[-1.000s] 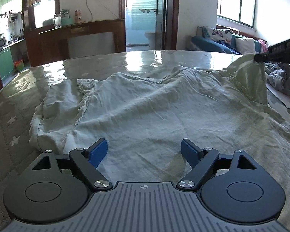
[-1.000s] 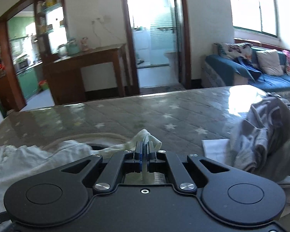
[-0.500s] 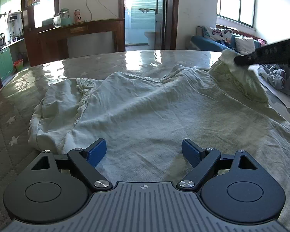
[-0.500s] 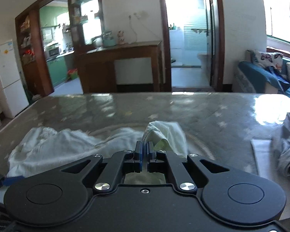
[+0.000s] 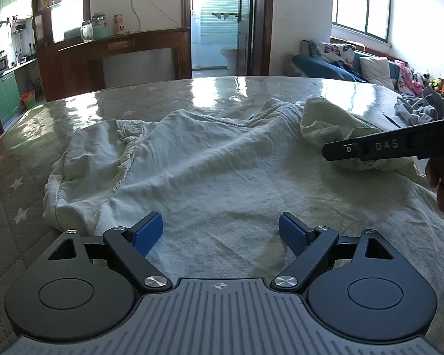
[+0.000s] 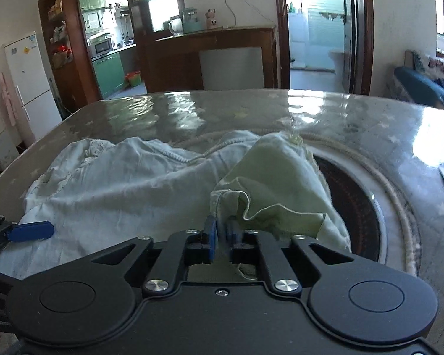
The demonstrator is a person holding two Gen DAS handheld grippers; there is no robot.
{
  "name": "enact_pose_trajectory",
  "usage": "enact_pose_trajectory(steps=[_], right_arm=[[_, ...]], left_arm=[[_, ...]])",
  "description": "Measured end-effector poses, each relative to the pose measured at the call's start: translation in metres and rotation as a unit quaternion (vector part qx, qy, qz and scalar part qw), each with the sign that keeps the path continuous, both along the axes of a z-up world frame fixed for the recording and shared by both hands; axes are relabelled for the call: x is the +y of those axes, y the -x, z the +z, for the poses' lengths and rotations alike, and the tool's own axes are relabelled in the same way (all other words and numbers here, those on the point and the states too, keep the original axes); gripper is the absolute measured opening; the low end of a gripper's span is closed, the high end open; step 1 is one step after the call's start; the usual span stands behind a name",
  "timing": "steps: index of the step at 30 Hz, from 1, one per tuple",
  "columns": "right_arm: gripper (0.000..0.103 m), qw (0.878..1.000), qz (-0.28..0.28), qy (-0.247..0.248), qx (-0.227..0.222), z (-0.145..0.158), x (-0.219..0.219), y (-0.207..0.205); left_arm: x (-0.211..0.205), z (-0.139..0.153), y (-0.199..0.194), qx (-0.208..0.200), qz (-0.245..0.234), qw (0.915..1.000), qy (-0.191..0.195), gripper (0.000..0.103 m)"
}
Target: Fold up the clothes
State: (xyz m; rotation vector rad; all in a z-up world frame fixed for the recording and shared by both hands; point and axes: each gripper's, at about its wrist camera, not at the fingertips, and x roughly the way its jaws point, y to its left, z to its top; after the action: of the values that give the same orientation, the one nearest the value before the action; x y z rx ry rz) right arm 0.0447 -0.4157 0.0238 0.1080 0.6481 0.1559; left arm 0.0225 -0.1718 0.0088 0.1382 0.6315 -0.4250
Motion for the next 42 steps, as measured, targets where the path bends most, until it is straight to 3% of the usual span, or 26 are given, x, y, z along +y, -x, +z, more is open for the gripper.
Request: enact_pose_trajectory(steps=[1,4,7,8,9,11,12,17,22,24,28,29,32,35,42], right_arm=[[0.024,1.0,0.0,-0.005,-0.005,0.004,-0.003,0.004],[0.047,0.999,0.002,-0.028,-0.021,0.017,-0.015,0.017],[0.051,0.997,-0.024,-0.048,-0.051,0.035,-0.042,0.032],[0.047,0.997,-0.039,-0.039,-0.058,0.039,-0.051,0.034],[0.03,0.997,-0.052,-0.028,-0.056,0.04,-0.058,0.033],[0.007,0.997,-0.063,-0.019,-0.047,0.038,-0.068,0.029],[0.005,0.997,-0.06,-0.018,-0.042,0.035,-0.07,0.027],[0.006,0.998,-0.049,0.004,-0.034,0.026,-0.066,0.028],[0.015,0.999,-0.037,0.01,-0.032,0.019,-0.058,0.034],[0.027,0.999,-0.04,0.007,-0.031,0.019,-0.059,0.035],[0.03,0.999,-0.032,0.001,-0.027,0.018,-0.058,0.036],[0.03,0.999,-0.031,0.007,-0.023,0.016,-0.056,0.035],[0.009,0.999,-0.042,0.02,-0.015,0.012,-0.053,0.032],[0.001,0.999,-0.04,0.02,-0.021,0.014,-0.048,0.036],[0.001,1.0,-0.017,0.016,-0.019,0.014,-0.039,0.051]], left_arm=[[-0.001,-0.001,-0.001,0.0,0.001,1.0,0.0,0.087],[-0.001,-0.001,-0.001,0.0,0.001,1.0,0.0,0.087],[-0.001,-0.001,-0.001,0.0,0.001,1.0,0.0,0.087],[-0.001,-0.001,-0.001,0.0,0.001,1.0,0.0,0.087],[-0.001,-0.001,-0.001,0.0,0.0,1.0,0.0,0.087],[-0.001,-0.001,-0.001,0.0,0.0,1.0,0.0,0.087],[-0.001,-0.001,-0.001,0.0,0.0,1.0,0.0,0.087],[-0.002,-0.001,-0.001,0.0,0.0,1.0,0.0,0.087],[-0.002,-0.001,-0.002,0.0,0.0,1.0,0.0,0.088],[-0.003,-0.001,-0.002,0.0,0.0,1.0,0.0,0.088],[-0.003,-0.002,-0.002,0.0,0.0,1.0,0.0,0.088],[-0.003,-0.002,-0.002,0.0,0.0,1.0,0.0,0.088],[-0.004,-0.002,-0.002,0.0,0.0,1.0,0.0,0.088],[-0.004,-0.003,-0.002,0.0,0.0,1.0,0.0,0.088],[-0.003,-0.003,-0.002,0.0,0.0,1.0,0.0,0.088]])
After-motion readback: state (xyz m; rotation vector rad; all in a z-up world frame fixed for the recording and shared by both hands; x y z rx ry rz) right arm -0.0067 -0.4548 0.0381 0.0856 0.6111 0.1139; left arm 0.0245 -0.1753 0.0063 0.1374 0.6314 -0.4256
